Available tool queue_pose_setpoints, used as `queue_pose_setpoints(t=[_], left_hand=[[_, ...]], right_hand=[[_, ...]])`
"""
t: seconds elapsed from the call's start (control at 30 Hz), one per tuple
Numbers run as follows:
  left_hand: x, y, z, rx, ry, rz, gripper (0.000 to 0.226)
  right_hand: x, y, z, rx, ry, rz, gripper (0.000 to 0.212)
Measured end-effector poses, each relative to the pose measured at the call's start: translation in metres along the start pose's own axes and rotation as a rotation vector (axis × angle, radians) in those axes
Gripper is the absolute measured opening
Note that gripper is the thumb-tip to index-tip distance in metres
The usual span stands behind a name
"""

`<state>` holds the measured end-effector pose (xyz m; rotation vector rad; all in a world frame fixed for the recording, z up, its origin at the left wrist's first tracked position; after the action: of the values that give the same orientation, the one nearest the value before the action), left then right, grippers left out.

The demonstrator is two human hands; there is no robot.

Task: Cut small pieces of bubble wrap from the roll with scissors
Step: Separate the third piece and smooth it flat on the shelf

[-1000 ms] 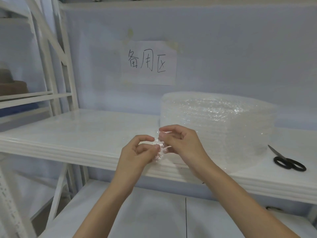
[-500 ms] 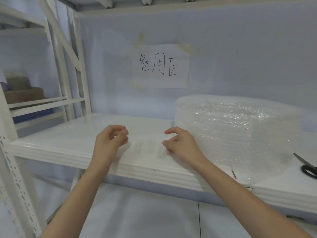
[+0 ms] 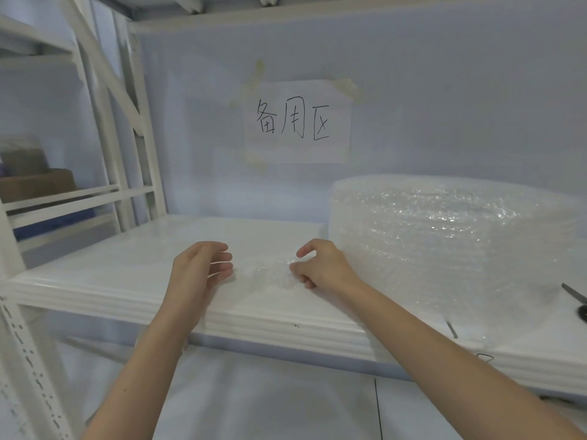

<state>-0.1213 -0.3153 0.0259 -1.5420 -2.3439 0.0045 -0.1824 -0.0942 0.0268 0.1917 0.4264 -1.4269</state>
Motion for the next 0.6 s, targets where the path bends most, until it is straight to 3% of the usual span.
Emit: queue_pose_setpoints(t=[0.23,0.43,0.6], left_hand=[[0.003,-0.002,0.002,0.023,-0.05,0.038,0.016],[0.003,0.003,-0.003,0.184,-0.348,0.167,0.017],[0.002,0.008,-0.013,0.297,-0.485,0.246,0.026]], right_hand=[[0.0,0.01,0.009,-0.185,0.423,-0.06,0.029],[0.0,0.026,0.016,-0.302,0.588,-0.032,0.038],[-0.002,0.034,0.018,-0.345,0.586,-0.008,0.039]])
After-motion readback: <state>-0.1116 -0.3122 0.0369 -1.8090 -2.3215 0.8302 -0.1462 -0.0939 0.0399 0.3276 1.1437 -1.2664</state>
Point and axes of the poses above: each hand's wrist, its own y-axis away from the middle knuckle, its own x-axis out of the palm, z = x × y, the point moved 6 cm from there along -y, towards the middle knuckle, and after that the axes turned 1 degree about z, right-handed, at the moved point
